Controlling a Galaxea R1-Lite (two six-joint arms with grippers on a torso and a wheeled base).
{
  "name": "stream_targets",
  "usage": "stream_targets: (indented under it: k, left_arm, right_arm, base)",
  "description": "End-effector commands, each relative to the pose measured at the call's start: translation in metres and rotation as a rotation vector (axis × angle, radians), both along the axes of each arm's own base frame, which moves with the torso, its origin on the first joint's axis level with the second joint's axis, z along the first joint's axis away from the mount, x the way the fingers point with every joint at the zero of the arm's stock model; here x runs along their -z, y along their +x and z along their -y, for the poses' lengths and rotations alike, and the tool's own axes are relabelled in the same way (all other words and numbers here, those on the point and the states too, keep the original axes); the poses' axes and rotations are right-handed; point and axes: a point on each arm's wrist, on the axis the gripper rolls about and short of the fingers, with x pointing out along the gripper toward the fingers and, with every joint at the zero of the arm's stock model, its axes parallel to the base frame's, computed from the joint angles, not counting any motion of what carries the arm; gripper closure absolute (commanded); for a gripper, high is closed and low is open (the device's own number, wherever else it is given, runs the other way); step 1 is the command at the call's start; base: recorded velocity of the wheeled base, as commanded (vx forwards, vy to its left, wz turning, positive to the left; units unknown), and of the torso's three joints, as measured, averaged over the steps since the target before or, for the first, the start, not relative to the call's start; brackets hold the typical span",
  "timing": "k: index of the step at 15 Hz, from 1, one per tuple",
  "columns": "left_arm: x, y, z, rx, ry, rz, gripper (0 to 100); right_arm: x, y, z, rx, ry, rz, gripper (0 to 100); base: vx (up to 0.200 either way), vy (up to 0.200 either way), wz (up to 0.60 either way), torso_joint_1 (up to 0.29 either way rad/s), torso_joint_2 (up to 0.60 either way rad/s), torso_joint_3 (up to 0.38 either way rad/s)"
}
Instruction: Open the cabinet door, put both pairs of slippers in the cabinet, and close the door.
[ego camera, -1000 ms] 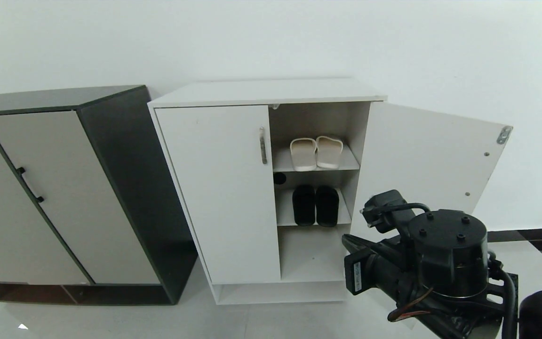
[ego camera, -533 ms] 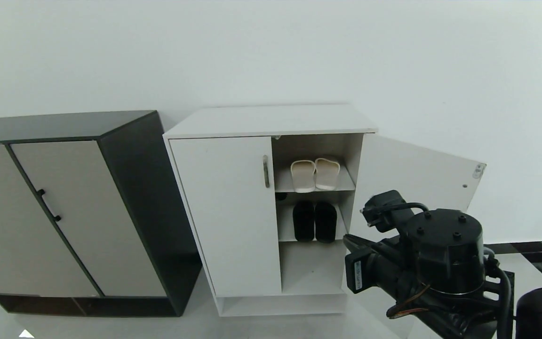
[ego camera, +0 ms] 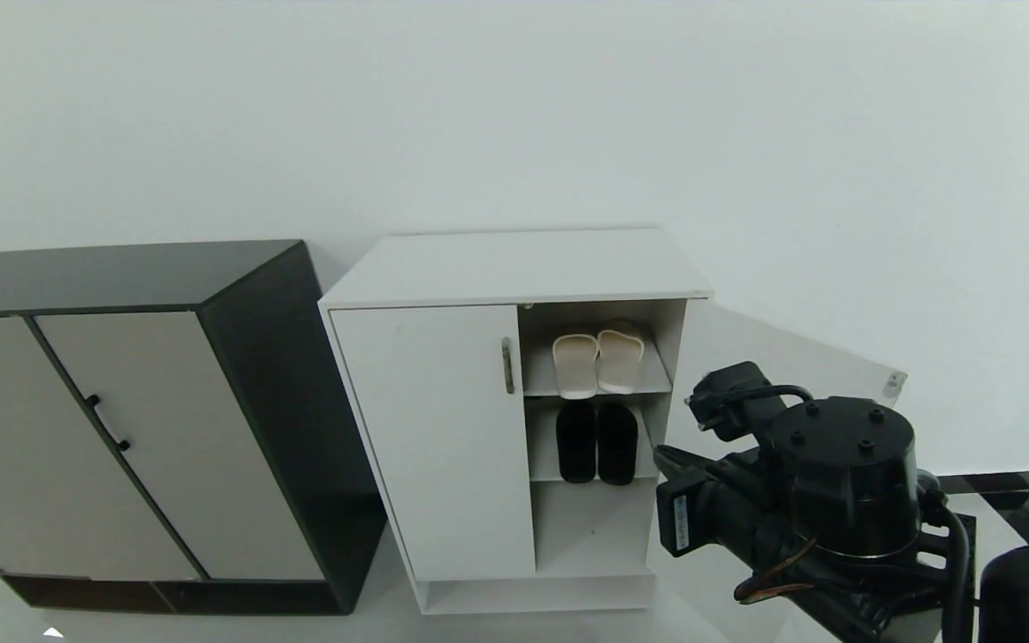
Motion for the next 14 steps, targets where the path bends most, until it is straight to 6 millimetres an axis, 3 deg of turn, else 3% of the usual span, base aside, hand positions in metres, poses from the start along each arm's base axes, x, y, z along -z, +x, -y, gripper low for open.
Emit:
stream_targets:
  k: [1,11,14]
  left_arm:
    - [-0.0001,0.0000,0.0000,0.000,0.000,0.001,100]
    - [0.0001,0.0000,0.0000,0.000,0.000,0.000,100]
    - [0.0001,0.0000,0.0000,0.000,0.000,0.000,100]
  right_arm:
    - [0.0004,0.0000,-0.0003,-0.001,-0.001,-0.001,100]
    - [0.0024,-0.0006,0.0001,-0.010,-0.009,-0.006,100]
    - [0.0045,-0.0002,-0.0004,-0.011,-0.025,-0.006,100]
  base:
    - [0.000,0.000,0.00,0.266,-0.52,-0.256]
    - [0.000,0.000,0.00,0.286,-0.57,-0.277]
    - [0.000,0.000,0.00,0.032,-0.09,-0.033]
